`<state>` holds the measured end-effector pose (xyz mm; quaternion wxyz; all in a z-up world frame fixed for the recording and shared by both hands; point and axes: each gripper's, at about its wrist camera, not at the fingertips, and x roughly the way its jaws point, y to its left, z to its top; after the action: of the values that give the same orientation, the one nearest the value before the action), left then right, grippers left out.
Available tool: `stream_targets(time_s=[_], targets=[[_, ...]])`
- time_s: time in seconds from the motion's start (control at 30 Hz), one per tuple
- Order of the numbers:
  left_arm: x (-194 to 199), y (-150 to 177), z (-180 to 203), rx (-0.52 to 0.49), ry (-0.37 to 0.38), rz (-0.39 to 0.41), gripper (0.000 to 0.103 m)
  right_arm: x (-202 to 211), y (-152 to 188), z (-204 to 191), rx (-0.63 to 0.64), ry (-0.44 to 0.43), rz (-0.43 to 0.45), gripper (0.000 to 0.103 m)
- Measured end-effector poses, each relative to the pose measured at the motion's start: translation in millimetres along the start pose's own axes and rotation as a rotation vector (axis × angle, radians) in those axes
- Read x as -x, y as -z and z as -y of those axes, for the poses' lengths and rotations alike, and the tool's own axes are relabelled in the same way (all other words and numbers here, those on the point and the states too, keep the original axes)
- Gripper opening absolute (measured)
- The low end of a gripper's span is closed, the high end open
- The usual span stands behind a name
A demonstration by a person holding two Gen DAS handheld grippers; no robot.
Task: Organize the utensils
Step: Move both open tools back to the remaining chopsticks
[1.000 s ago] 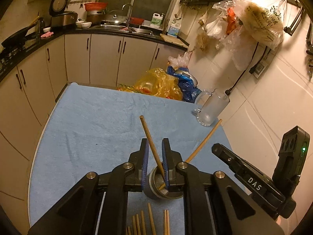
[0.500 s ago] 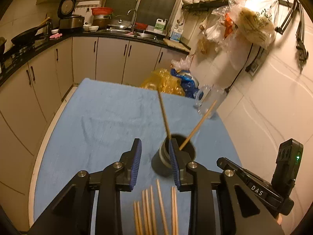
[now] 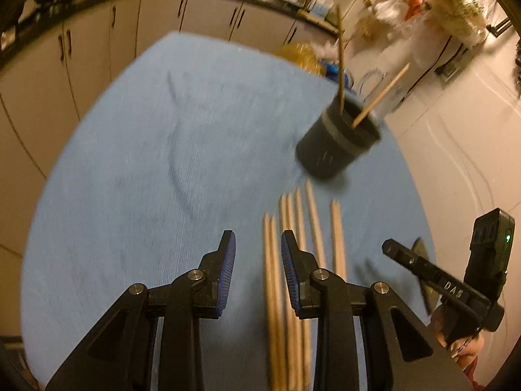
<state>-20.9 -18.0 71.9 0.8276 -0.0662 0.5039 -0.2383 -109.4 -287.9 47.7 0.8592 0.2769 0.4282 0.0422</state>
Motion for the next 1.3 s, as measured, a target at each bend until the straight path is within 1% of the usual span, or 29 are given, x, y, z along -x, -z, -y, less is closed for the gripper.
stream_targets(time_s=[0.13,0.23,0.47,0.63,0.73,0.93,1.17,1.3], targets=[[-12,26,-2,-0.013,0.020,-0.048,0.028,-8,24,7,-0.003,0.000,-0.040,0.024],[-23,38,2,-0.039,0.005,-0.074,0.027,-14,31,10,-0.014,-0.001,-0.071,0.024],[-37,37,17,-0.082,-0.021,-0.095,0.027,-13,30,7,0.008,0.008,-0.057,0.024],[-44,37,27,-0.129,-0.049,-0.091,0.027,-18,30,8,-0.001,0.003,-0.069,0.024],[-48,34,30,-0.137,-0.065,-0.093,0.027,-19,29,8,0.001,0.003,-0.074,0.024],[-48,34,25,-0.134,-0.051,-0.095,0.024,-17,27,6,0.005,0.011,-0.070,0.024],[-45,35,16,-0.124,-0.007,-0.104,0.024,-18,27,7,-0.007,0.011,-0.071,0.024],[-47,34,16,-0.131,-0.016,-0.105,0.024,-19,26,7,-0.008,0.012,-0.075,0.024]])
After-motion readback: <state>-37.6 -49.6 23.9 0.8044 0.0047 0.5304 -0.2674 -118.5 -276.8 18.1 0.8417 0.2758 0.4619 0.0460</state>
